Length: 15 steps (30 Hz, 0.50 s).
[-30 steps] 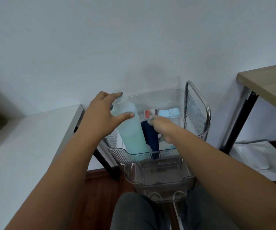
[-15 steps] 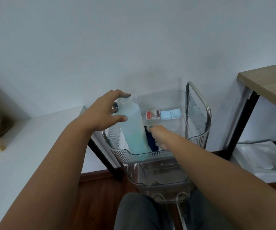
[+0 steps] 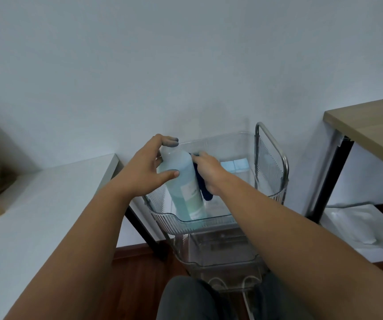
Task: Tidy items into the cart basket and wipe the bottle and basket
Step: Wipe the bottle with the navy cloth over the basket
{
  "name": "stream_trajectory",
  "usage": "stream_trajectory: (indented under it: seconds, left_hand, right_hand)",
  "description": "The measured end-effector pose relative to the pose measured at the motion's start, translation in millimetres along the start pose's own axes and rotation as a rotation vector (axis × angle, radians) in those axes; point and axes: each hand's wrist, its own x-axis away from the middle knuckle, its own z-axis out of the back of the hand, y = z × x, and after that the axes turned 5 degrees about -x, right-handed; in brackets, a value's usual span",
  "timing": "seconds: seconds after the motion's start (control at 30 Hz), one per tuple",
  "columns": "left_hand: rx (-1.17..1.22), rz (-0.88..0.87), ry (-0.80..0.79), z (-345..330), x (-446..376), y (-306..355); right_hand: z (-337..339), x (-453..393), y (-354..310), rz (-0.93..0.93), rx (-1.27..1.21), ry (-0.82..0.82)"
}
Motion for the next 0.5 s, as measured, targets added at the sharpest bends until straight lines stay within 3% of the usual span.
stream_trajectory:
  seconds: [0.1,0.23,0.33,0.43,0.5]
  left_hand:
    - [-0.023,0.001,-0.027,1.2,-1.0,0.2]
    - [-0.328,0.060,-0.028,1.7,-5.4,-4.4]
    - [-0.514,0.124,0.125,-5.3,-6.2,-1.8]
    - [-0.504,0.140,0.318,-21.6,-4.5,5.7]
    - [-0.505,0.130,0.362,-30.2,-4.3,5.9]
  right_hand:
    - [10.3,0.4,32.0,-0.138,0.140,-0.011]
    - [20.2,11.3,50.6,-0.164,0.125,0.100]
    - [17.5,20.6,36.0,-0.019,0.092,0.149]
    - [5.3,22.7,8.0,0.156,0.039,0.155]
    - [-1.8,17.1,-8.1,0.203,-0.008,0.137]
